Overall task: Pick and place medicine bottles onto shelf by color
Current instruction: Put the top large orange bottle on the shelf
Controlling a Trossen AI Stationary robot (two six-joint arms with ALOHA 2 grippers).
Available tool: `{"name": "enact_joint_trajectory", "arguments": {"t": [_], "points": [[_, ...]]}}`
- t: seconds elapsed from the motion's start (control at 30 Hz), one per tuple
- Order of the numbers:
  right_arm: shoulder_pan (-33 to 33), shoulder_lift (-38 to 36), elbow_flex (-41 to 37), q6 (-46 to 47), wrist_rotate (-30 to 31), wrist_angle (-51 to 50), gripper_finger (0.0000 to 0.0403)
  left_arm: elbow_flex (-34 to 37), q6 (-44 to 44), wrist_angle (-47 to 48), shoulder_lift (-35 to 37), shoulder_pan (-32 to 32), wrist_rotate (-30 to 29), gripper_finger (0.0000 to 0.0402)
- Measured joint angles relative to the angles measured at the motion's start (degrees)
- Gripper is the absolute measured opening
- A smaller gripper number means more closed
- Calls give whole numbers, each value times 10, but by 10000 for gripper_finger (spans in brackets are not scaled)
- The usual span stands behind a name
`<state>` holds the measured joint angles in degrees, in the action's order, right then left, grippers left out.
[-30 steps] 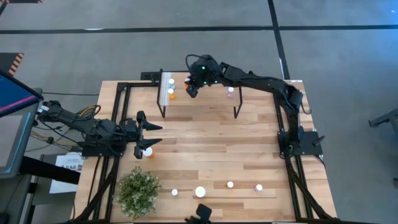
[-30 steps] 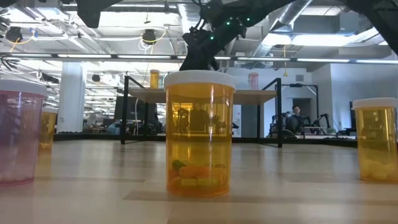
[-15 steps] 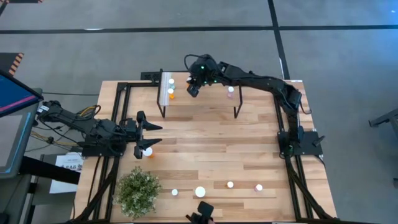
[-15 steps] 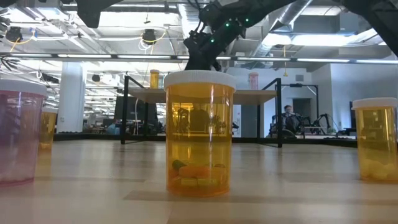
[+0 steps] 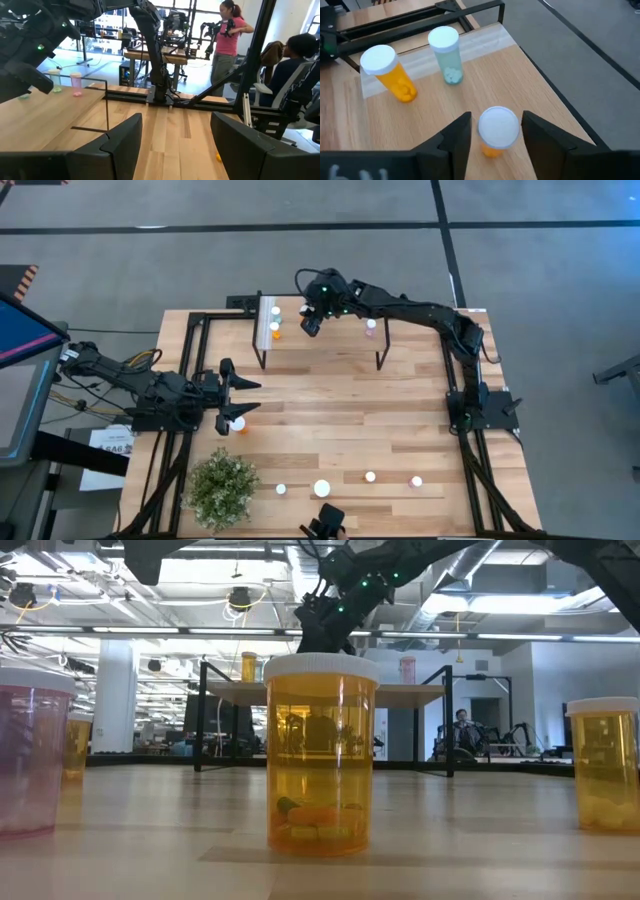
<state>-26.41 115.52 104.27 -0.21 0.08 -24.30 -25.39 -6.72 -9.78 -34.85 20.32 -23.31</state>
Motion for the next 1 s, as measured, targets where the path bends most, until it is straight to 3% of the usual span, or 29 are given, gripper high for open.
{"name": "enact_joint_trajectory", "arguments": {"t": [0.3,1.0], "points": [[0,0,0,2,0,-9,241,0,0,0,0,0,0,224],[1,-49,0,3,3,-39,243,0,0,2,0,0,0,224]]}}
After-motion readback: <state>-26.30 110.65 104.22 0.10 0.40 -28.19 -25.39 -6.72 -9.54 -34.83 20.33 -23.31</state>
